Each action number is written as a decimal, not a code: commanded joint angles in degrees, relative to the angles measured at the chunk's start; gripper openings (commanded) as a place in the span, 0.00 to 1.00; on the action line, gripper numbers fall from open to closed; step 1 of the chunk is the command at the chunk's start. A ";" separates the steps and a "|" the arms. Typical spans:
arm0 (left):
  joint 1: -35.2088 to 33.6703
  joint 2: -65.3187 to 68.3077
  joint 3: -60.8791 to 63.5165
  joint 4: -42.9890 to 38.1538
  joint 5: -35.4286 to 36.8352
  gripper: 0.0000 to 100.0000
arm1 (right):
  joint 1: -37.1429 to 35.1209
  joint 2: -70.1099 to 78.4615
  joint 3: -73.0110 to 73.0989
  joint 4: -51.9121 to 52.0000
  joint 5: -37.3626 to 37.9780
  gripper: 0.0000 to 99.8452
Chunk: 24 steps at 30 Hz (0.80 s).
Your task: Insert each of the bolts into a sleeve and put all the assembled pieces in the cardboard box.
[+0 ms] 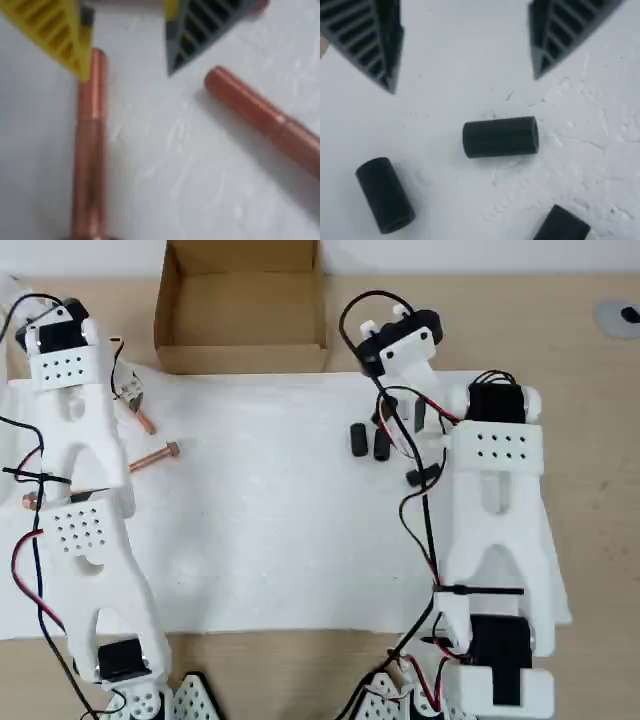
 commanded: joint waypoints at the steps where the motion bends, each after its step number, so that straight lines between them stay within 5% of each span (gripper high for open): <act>1: 0.97 0.22 -6.07 0.44 -2.99 0.11 | -0.75 -0.04 -1.98 -1.67 -0.70 0.22; 24: 0.18 8.13 -7.74 -10.46 -3.34 0.11 | -0.75 -0.13 -0.31 -1.67 -0.79 0.22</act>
